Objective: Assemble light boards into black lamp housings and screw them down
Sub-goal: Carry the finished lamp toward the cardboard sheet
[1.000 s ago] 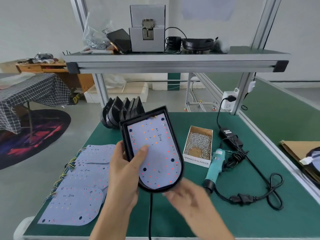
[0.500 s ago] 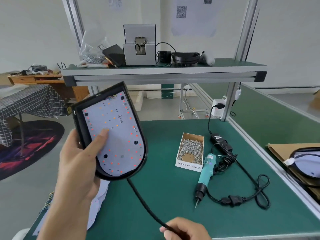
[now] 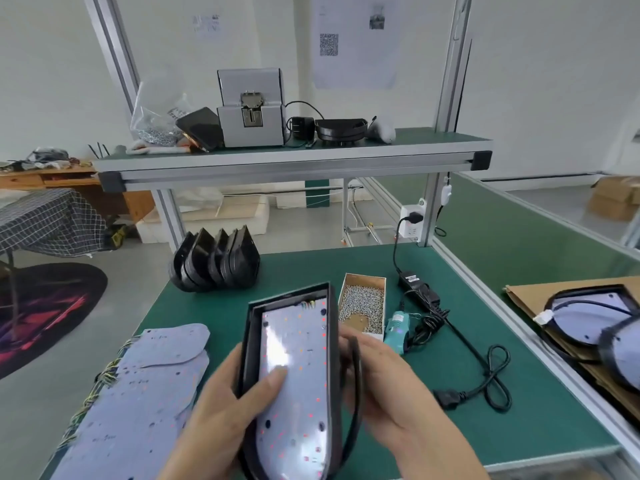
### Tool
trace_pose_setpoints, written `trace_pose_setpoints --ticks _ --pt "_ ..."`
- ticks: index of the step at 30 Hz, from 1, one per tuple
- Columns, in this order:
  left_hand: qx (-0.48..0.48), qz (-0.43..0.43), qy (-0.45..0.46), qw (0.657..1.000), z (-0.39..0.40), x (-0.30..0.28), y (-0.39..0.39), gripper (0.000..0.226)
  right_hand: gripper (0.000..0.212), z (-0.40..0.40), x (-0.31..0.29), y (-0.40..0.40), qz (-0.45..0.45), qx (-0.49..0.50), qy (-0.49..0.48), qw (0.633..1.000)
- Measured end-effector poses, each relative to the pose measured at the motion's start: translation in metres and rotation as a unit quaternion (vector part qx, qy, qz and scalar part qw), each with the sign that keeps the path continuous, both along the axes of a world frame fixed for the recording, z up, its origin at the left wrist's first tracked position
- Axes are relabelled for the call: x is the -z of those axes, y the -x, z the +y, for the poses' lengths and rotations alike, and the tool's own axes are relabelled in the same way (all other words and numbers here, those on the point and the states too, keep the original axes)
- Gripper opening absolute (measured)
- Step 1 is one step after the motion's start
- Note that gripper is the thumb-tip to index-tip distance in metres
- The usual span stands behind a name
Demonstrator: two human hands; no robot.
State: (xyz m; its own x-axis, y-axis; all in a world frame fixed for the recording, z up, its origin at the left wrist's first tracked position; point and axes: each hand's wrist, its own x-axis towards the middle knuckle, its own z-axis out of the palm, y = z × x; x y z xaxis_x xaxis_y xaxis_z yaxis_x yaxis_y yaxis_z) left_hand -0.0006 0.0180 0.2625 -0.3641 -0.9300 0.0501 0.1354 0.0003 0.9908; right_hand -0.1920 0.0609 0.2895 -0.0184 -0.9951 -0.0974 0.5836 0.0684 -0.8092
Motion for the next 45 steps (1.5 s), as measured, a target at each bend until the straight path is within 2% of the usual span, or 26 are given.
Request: trace_pose_setpoints --ticks 3,5,8,10,13,14,18,21,23,26,28,31,32,35,38,42,44,45 --pt "-0.031 -0.014 -0.011 0.999 0.009 0.014 0.016 0.052 0.011 -0.004 -0.014 -0.010 -0.075 -0.048 -0.015 0.996" --pt "-0.051 -0.043 0.004 0.998 0.011 0.017 0.020 0.057 0.015 -0.004 -0.015 -0.012 -0.127 -0.081 -0.033 0.988" --pt "-0.039 -0.069 0.022 0.997 0.010 0.015 0.018 0.061 0.025 -0.002 -0.012 -0.010 -0.144 -0.095 -0.061 0.983" --pt "-0.024 -0.081 0.026 0.996 0.010 0.015 0.018 0.068 0.034 -0.004 -0.006 -0.009 -0.127 -0.089 -0.067 0.986" --pt "-0.012 -0.079 0.035 0.996 0.009 0.016 0.018 0.074 0.066 -0.009 -0.003 -0.007 -0.105 -0.068 -0.062 0.990" --pt "-0.010 -0.072 0.033 0.997 0.009 0.016 0.018 0.073 0.068 -0.011 -0.001 -0.006 -0.102 -0.057 -0.056 0.992" --pt "-0.022 -0.022 0.016 0.999 0.009 0.017 0.020 0.064 0.030 -0.014 -0.004 -0.003 -0.042 -0.038 -0.020 0.998" --pt "-0.105 0.017 -0.011 0.994 0.003 0.019 0.022 0.047 0.019 -0.013 -0.001 0.003 0.022 -0.056 -0.009 0.998" --pt "-0.161 0.052 -0.031 0.985 -0.002 0.019 0.021 0.042 0.027 -0.011 0.008 0.011 0.021 -0.056 -0.020 0.998" --pt "-0.194 0.078 -0.032 0.977 -0.006 0.016 0.021 0.040 0.045 -0.002 0.019 0.017 -0.019 -0.039 -0.046 0.998" --pt "-0.198 0.068 -0.014 0.978 -0.008 0.015 0.021 0.041 0.053 0.003 0.024 0.012 0.045 -0.022 -0.030 0.998" --pt "-0.194 0.078 -0.005 0.978 -0.007 0.017 0.026 0.037 0.046 0.010 0.032 -0.004 0.192 -0.005 0.019 0.981" --pt "-0.192 0.096 -0.009 0.977 -0.006 0.016 0.030 0.035 0.043 0.010 0.033 -0.008 0.189 0.008 0.032 0.981" --pt "-0.172 0.177 -0.042 0.968 -0.002 0.011 0.042 0.036 0.034 0.014 0.038 -0.020 0.103 0.029 0.024 0.994" --pt "-0.112 0.251 -0.072 0.959 0.003 0.003 0.051 0.037 0.030 0.022 0.048 -0.024 0.049 0.060 0.010 0.997" --pt "-0.025 0.268 -0.075 0.960 0.010 -0.001 0.064 0.040 0.028 0.041 0.051 -0.014 0.026 0.109 -0.017 0.994" --pt "0.006 0.275 -0.077 0.958 0.014 -0.003 0.074 0.043 0.037 0.053 0.054 -0.008 0.033 0.140 -0.043 0.989" --pt "0.018 0.277 -0.077 0.958 0.015 -0.005 0.080 0.043 0.052 0.061 0.056 -0.004 0.053 0.162 -0.053 0.984"
